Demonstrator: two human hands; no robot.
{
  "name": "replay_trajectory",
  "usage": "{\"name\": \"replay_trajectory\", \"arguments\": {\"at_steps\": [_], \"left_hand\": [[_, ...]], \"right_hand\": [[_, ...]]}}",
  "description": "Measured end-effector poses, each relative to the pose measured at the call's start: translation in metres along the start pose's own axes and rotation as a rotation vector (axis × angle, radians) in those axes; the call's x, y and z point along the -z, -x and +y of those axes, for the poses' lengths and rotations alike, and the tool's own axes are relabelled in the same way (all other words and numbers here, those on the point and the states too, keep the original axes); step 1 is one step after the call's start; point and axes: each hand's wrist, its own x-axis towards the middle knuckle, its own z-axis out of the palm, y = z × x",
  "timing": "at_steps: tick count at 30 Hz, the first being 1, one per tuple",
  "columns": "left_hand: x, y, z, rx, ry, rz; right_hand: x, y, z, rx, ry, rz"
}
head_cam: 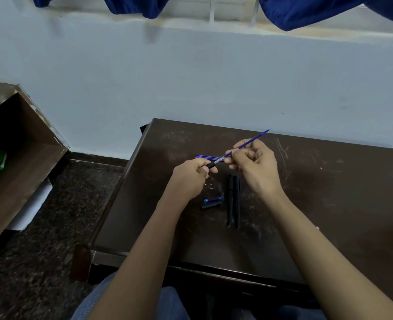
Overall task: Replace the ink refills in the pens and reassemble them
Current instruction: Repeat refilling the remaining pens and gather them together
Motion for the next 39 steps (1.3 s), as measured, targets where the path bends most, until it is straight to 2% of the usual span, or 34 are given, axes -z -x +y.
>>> {"name": "replay_trajectory", "arguments": {"at_steps": [5, 8, 11, 14, 18, 22, 28, 39], "left_hand": [[-0.001, 0.002, 0.0, -0.007, 0.052, -0.004], [0.0, 0.002, -0.003, -0.039, 0.08, 0.086], [0.002, 0.002, -0.003, -0.072, 0.131, 0.166], [0.001, 0.003, -0.002, -0.072, 0.157, 0.176], [0.001, 0.001, 0.001, -0.052, 0.139, 0.151], [0.001, 0.002, 0.001, -0.055, 0.126, 0.137], [0.001, 0.002, -0.001, -0.069, 0.094, 0.134], [0.0, 0.003, -0.003, -0.092, 0.078, 0.162]], "right_hand": [[-0.004, -0.002, 0.007, 0.015, 0.161, -0.128], [-0.007, -0.003, 0.013, 0.014, 0.257, -0.199], [-0.008, -0.005, 0.025, 0.054, 0.604, -0.244], [-0.01, -0.003, 0.043, 0.096, 0.924, -0.4], [-0.02, 0.005, 0.059, 0.103, 1.145, -0.587], [-0.024, 0.008, 0.062, 0.16, 1.314, -0.64], [-0.022, 0.011, 0.062, 0.203, 1.388, -0.668], [-0.018, 0.007, 0.067, 0.225, 1.255, -0.601]]}}
